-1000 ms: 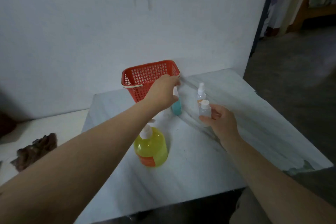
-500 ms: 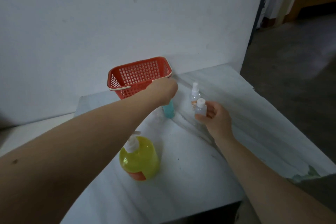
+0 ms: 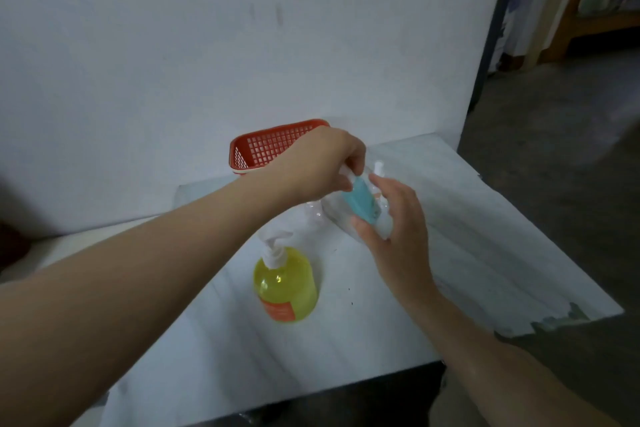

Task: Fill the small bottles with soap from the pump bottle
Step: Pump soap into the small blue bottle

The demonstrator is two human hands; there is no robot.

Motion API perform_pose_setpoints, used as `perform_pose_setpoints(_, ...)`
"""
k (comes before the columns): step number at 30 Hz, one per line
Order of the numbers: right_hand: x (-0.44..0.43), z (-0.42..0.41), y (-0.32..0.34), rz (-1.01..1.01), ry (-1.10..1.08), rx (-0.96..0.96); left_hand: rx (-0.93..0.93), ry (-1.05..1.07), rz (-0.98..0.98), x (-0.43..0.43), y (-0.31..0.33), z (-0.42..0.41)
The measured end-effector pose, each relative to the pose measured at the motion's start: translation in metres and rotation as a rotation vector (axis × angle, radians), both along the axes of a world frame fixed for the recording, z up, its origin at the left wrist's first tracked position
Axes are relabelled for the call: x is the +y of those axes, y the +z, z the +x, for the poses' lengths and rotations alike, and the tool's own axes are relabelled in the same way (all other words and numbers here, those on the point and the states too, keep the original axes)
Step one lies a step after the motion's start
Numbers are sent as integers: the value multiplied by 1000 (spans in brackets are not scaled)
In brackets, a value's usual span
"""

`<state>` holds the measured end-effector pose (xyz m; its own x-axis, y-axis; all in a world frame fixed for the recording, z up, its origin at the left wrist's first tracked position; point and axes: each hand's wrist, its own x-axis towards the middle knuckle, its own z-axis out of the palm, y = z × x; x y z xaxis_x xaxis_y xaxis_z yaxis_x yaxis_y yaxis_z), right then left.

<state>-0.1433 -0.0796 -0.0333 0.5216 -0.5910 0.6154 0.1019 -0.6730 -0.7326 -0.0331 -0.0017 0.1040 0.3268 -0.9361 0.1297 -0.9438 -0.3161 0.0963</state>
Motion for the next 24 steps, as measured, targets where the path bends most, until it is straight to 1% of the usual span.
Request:
perform_pose_setpoints(4,33,-16,15,170,148,79,98,-103,0,29,12,-20)
perform_pose_setpoints(7,47,-22,29,290,247,50,91,-94,-25,47,23,-27)
perform_pose_setpoints(9,54,-25,37,325,319,37,94,-101,-47,62,28,-29)
perform_pose_setpoints(12,59,-24,43,341,395,68,109,-98,-88,83,31,-32)
perform_pose_setpoints(15,69,-23,47,374,446,87,70,-94,-140,97,30,-36)
perform_pose_setpoints(22,83,-22,44,305,453,113,19,-28,-201,116,21,-41)
perform_pose_setpoints(24,85,-23,46,263,438,123,78,17,-239,120,16,-44)
